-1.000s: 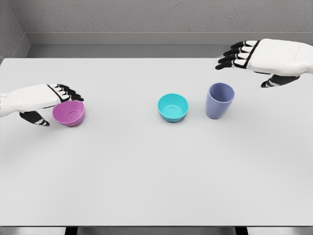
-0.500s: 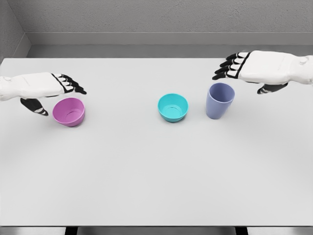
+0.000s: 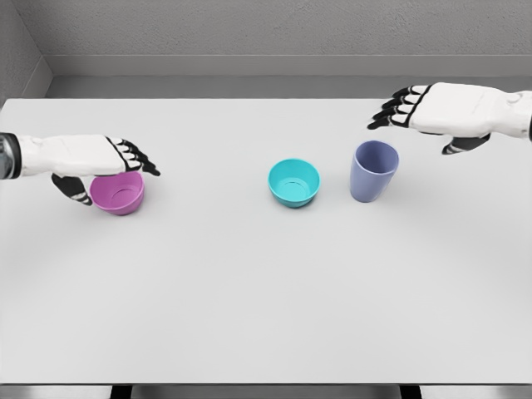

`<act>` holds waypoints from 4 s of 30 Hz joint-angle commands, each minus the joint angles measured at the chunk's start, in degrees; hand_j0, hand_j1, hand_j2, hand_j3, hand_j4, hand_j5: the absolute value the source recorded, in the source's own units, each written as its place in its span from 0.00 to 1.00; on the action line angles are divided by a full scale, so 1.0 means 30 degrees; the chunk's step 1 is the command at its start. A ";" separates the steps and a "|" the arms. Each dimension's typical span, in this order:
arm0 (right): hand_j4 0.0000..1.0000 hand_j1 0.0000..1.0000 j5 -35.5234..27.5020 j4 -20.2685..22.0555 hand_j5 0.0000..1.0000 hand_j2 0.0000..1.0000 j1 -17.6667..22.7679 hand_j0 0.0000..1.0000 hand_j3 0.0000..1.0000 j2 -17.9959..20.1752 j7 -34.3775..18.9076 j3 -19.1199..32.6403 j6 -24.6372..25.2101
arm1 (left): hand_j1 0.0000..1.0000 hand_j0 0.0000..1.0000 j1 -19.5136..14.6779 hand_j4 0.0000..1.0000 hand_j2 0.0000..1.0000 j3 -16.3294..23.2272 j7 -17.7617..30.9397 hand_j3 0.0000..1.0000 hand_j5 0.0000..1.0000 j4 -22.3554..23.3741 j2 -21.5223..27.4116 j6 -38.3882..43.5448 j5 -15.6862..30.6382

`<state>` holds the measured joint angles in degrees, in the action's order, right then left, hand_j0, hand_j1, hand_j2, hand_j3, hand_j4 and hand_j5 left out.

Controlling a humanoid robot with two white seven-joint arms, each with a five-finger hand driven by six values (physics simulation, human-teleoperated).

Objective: Stacking bowl and cup with both arms

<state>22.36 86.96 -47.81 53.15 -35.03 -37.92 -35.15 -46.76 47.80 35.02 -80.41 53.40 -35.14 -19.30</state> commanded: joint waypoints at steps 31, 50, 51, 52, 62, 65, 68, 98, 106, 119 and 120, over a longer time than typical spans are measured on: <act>1.00 1.00 -0.0100 -0.0656 1.00 1.00 -0.0264 1.00 1.00 0.0214 0.0009 0.0042 0.0051 | 1.00 1.00 0.0030 1.00 1.00 0.0384 -0.0006 1.00 1.00 0.1753 -0.0750 0.0048 -0.0363; 1.00 1.00 -0.0100 -0.0539 1.00 1.00 -0.0469 1.00 1.00 0.0332 0.0009 0.0012 0.0051 | 1.00 1.00 0.0000 1.00 1.00 0.0384 -0.0006 1.00 1.00 0.3335 -0.1453 0.0048 -0.0744; 1.00 1.00 -0.0100 -0.0539 1.00 1.00 -0.0469 1.00 1.00 0.0332 0.0009 0.0012 0.0051 | 1.00 1.00 0.0000 1.00 1.00 0.0384 -0.0006 1.00 1.00 0.3335 -0.1482 0.0048 -0.0715; 1.00 1.00 -0.0100 -0.0539 1.00 1.00 -0.0498 1.00 1.00 0.0332 0.0009 0.0012 0.0051 | 1.00 1.00 0.0000 1.00 1.00 0.0355 -0.0006 1.00 1.00 0.3422 -0.1511 0.0048 -0.0744; 1.00 1.00 -0.0100 -0.0539 1.00 1.00 -0.0469 1.00 1.00 0.0361 0.0009 0.0012 0.0051 | 1.00 1.00 -0.0029 1.00 1.00 0.0355 -0.0006 1.00 1.00 0.3657 -0.1893 0.0048 -0.0802; 1.00 1.00 -0.0071 -0.0539 1.00 1.00 -0.0498 1.00 1.00 0.0361 0.0009 -0.0017 0.0051 | 1.00 1.00 -0.0029 1.00 1.00 0.0355 -0.0006 1.00 1.00 0.4097 -0.1980 0.0048 -0.0802; 1.00 1.00 -0.0071 -0.0539 1.00 1.00 -0.0498 1.00 1.00 0.0419 0.0009 -0.0017 0.0051 | 1.00 1.00 -0.0058 1.00 1.00 0.0355 -0.0006 1.00 1.00 0.4126 -0.2098 0.0048 -0.0802; 1.00 1.00 -0.0071 -0.0539 1.00 1.00 -0.0498 1.00 1.00 0.0537 0.0009 -0.0017 0.0051 | 0.62 0.62 -0.0058 0.62 0.62 0.0325 -0.0006 0.62 0.62 0.4449 -0.2215 0.0048 -0.1125; 1.00 1.00 -0.0071 -0.0480 1.00 1.00 -0.0498 1.00 1.00 0.0566 0.0009 0.0012 0.0051 | 0.60 0.60 -0.0205 0.60 0.60 0.0325 -0.0006 0.60 0.60 0.4448 -0.2215 0.0048 -0.1096; 1.00 1.00 -0.0071 -0.0363 1.00 1.00 -0.0440 1.00 1.00 0.0566 0.0009 0.0071 0.0051 | 0.60 0.60 -0.1201 0.60 0.60 0.0384 -0.0006 0.60 0.60 0.4185 -0.3884 0.0048 -0.1095; 1.00 1.00 -0.0071 -0.0305 1.00 1.00 -0.0440 1.00 1.00 0.0595 0.0009 0.0071 0.0051 | 0.60 0.60 -0.1376 0.60 0.60 0.0384 -0.0006 0.60 0.60 0.4185 -0.4060 0.0048 -0.1095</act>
<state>22.37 85.95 -49.13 54.83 -35.03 -37.75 -35.15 -51.15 48.96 35.06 -67.80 42.18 -35.18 -22.92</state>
